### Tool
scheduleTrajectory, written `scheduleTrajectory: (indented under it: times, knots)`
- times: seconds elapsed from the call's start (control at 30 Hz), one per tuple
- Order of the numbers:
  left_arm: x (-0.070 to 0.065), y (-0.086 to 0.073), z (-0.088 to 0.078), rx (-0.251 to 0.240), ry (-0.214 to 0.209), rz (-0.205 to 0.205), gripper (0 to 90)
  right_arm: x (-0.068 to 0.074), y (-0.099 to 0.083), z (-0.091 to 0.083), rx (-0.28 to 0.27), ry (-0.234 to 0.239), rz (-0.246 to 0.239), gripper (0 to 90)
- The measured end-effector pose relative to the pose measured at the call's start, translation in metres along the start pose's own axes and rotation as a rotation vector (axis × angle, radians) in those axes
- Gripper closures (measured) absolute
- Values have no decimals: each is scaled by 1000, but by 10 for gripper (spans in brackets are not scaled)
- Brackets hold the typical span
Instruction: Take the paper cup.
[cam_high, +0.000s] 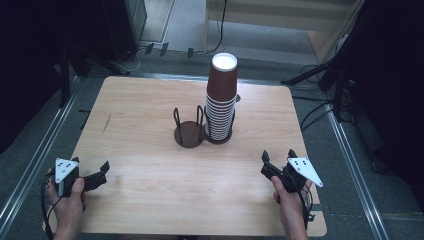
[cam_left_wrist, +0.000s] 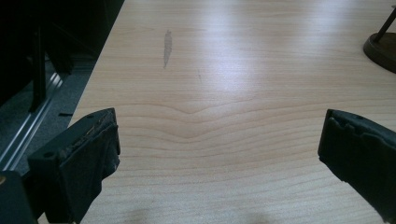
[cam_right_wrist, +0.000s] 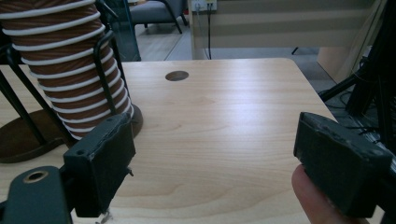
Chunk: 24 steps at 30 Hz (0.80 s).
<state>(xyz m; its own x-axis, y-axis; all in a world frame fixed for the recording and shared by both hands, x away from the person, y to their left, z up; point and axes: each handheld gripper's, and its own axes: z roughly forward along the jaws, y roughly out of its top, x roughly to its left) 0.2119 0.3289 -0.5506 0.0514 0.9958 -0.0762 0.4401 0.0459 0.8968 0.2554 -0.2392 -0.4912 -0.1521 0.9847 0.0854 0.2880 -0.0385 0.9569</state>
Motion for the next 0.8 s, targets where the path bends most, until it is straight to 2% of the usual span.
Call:
scheduleTrajectory:
  times: [0.6, 0.67, 0.8]
  knots:
    - [-2, 0, 1, 10, -2, 18, 0, 30, 21, 16, -25, 23, -26, 107]
    - [-2, 0, 1, 9, 0, 19, 0, 33, 24, 17, -31, 28, -32, 131]
    - [-2, 1, 2, 11, -2, 19, 0, 42, 30, 18, -50, 17, -39, 90]
